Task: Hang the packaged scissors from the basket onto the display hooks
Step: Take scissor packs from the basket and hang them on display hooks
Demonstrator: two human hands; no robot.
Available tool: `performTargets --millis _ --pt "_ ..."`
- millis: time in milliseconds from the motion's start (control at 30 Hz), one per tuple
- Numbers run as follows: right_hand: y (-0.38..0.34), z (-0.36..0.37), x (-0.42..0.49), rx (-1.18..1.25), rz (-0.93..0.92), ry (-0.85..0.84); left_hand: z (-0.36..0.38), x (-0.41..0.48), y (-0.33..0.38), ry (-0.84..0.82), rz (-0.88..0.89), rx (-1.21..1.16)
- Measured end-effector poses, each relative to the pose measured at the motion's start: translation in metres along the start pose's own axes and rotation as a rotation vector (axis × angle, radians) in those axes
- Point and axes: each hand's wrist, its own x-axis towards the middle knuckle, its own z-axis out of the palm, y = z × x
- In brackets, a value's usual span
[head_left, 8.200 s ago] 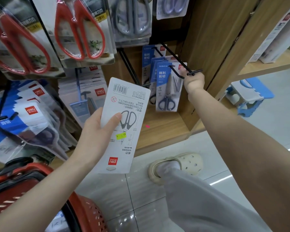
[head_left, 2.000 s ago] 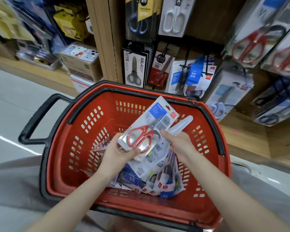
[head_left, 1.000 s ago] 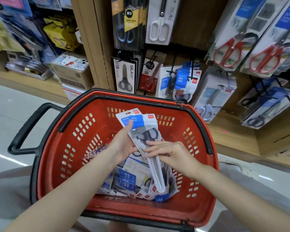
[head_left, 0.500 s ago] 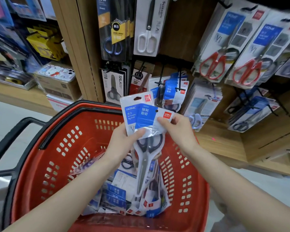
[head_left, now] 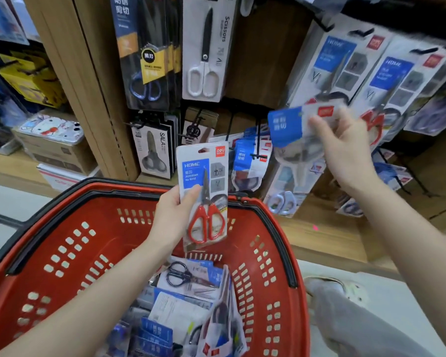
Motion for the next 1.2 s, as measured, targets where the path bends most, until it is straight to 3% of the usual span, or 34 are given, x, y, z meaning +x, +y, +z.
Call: performTargets --millis 267,400,600,1200 --pt "0.111 0.046 -0.033 -0.255 0.3 -0.251 0.002 0.009 -0.018 0.008 -0.025 0.087" --pt "0.14 0.078 -0.026 -0.125 0.422 -0.204 -0.005 0.012 -0.023 0.016 -0.052 0.105" --pt "0.149 0.112 -0.002 -0.036 0.424 -0.164 -0.004 0.02 -0.028 0.022 -0.074 0.084" --pt "0.163 0.131 0.027 -0.147 0.523 0.047 -0.002 0.028 -0.03 -0.002 -0.134 0.069"
